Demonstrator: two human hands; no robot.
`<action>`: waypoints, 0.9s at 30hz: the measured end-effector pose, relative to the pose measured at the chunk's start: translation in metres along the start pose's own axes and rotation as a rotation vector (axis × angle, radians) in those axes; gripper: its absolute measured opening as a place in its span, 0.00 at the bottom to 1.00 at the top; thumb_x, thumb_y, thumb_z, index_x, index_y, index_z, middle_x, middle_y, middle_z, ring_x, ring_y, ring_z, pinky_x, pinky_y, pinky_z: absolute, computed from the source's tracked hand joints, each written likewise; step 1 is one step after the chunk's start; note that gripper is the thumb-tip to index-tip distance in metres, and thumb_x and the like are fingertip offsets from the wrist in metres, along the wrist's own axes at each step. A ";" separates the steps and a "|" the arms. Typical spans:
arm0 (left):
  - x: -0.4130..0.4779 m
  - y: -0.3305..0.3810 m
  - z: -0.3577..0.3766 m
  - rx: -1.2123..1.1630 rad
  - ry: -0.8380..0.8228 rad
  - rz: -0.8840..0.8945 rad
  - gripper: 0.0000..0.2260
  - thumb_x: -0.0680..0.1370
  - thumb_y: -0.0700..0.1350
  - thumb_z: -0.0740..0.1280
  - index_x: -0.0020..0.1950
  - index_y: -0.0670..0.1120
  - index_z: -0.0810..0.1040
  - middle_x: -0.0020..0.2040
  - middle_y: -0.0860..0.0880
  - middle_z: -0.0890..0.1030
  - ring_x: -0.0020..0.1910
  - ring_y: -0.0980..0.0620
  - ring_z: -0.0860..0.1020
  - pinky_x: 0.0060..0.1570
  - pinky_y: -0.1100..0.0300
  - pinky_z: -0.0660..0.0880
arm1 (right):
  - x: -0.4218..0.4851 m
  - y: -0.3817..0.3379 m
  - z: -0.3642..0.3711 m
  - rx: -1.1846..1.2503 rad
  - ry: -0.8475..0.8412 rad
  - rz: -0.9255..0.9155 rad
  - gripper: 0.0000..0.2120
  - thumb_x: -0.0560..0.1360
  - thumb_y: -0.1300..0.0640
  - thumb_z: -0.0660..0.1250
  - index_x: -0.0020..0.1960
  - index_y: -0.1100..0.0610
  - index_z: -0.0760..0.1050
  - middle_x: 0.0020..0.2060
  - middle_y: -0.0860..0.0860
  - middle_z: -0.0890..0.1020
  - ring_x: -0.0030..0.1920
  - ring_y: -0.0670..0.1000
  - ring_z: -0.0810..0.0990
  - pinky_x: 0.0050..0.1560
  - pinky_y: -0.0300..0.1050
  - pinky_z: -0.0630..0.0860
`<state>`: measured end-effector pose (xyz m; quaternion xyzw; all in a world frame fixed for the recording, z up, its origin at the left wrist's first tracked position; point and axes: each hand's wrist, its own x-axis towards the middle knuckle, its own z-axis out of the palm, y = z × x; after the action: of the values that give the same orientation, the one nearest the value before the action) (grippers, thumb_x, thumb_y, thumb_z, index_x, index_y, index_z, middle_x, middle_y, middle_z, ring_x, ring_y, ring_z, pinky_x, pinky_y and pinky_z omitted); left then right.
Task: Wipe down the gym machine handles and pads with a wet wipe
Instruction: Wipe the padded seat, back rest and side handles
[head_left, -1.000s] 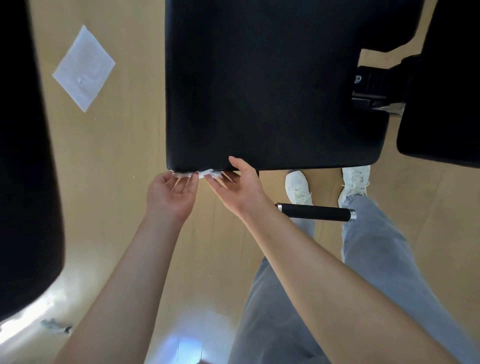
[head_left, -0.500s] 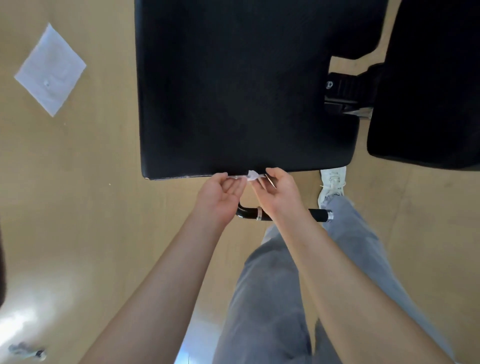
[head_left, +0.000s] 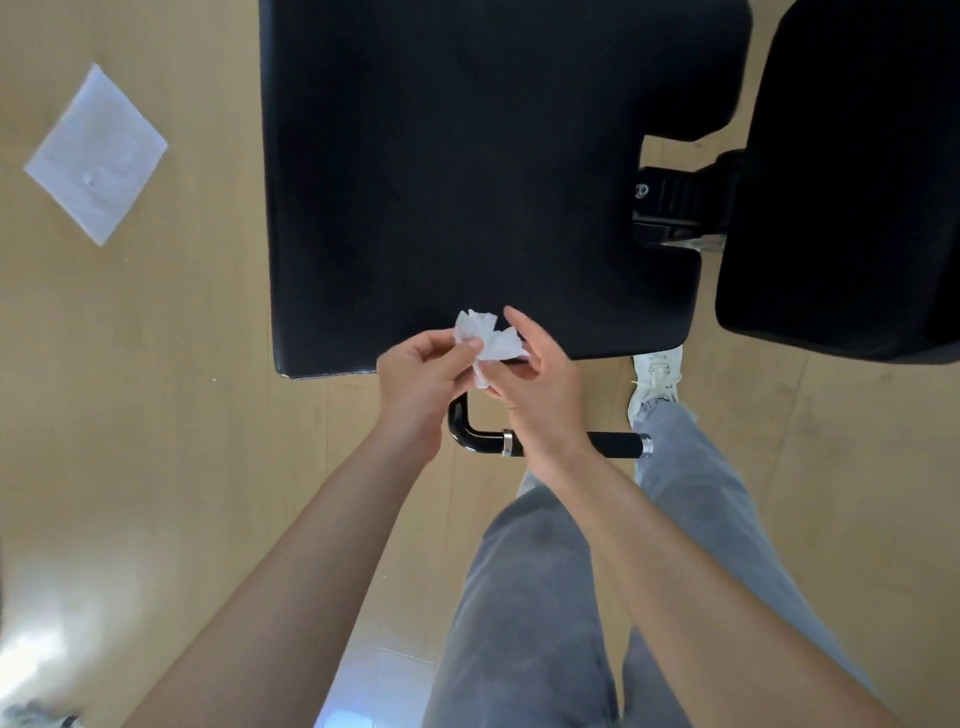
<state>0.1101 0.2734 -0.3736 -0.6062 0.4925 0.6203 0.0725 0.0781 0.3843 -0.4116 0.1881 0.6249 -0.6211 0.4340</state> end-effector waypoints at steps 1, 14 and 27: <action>0.001 0.005 0.004 0.074 -0.033 0.049 0.05 0.79 0.37 0.71 0.54 0.38 0.85 0.48 0.43 0.87 0.49 0.47 0.87 0.48 0.59 0.82 | 0.007 -0.004 -0.006 -0.131 -0.011 -0.099 0.18 0.74 0.59 0.75 0.63 0.49 0.80 0.51 0.50 0.85 0.49 0.46 0.85 0.51 0.43 0.82; 0.051 0.002 0.005 1.496 0.261 0.768 0.43 0.71 0.62 0.77 0.81 0.55 0.61 0.84 0.45 0.52 0.82 0.36 0.50 0.77 0.37 0.54 | 0.085 0.006 -0.082 -0.966 0.285 -0.731 0.19 0.71 0.75 0.70 0.61 0.65 0.80 0.54 0.58 0.80 0.51 0.57 0.78 0.49 0.45 0.77; 0.051 0.003 0.015 1.652 0.339 0.732 0.43 0.70 0.65 0.75 0.80 0.55 0.61 0.84 0.44 0.54 0.82 0.34 0.52 0.77 0.37 0.57 | 0.070 0.019 -0.072 -0.934 0.101 -0.752 0.12 0.74 0.70 0.71 0.57 0.62 0.84 0.52 0.57 0.81 0.49 0.56 0.79 0.51 0.44 0.77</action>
<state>0.0850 0.2560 -0.4174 -0.2508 0.9444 -0.0418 0.2086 0.0316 0.4339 -0.4885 -0.2273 0.8752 -0.3820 0.1911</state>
